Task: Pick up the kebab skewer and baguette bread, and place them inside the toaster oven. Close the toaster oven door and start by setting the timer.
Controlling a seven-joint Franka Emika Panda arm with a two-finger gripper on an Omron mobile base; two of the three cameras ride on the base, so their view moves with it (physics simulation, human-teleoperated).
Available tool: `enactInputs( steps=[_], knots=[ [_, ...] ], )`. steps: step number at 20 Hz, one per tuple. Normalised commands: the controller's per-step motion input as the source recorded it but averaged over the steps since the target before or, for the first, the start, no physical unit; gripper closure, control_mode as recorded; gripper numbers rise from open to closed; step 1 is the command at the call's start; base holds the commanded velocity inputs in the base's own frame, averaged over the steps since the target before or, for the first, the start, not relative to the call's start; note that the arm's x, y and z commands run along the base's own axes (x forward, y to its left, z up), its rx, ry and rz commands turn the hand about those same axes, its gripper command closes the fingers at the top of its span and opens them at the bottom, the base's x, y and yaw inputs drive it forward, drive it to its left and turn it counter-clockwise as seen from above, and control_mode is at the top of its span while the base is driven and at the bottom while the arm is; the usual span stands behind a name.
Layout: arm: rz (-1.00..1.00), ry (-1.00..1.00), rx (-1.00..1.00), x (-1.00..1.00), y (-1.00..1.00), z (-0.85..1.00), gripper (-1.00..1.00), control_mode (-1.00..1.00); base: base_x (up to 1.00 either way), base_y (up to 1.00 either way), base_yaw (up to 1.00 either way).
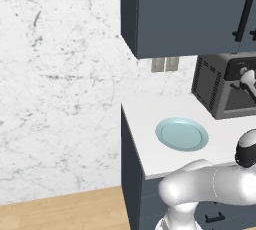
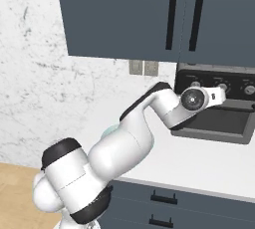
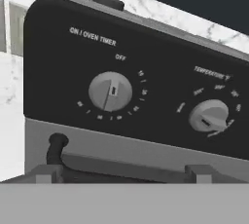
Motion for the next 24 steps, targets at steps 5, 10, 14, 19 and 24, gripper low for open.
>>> enactInputs(
  steps=[5,10,14,19,24],
  knots=[
    [-0.07,-0.06,0.0,-0.33,0.13,0.0,-1.0,-1.0,0.0,0.0,0.0],
    [-0.01,-0.2,0.01,-0.55,0.08,0.0,-1.0,-1.0,0.0,0.0,0.0],
    [0.0,-0.25,0.07,-0.17,0.06,0.06,-1.0,-1.0,0.0,0.0,0.0],
    [0.0,-0.25,0.11,0.06,0.2,0.01,-1.0,-1.0,0.0,0.0,0.0],
    [0.0,-0.15,0.06,0.33,0.04,0.01,-1.0,-1.0,0.0,0.0,0.0]
  ],
)
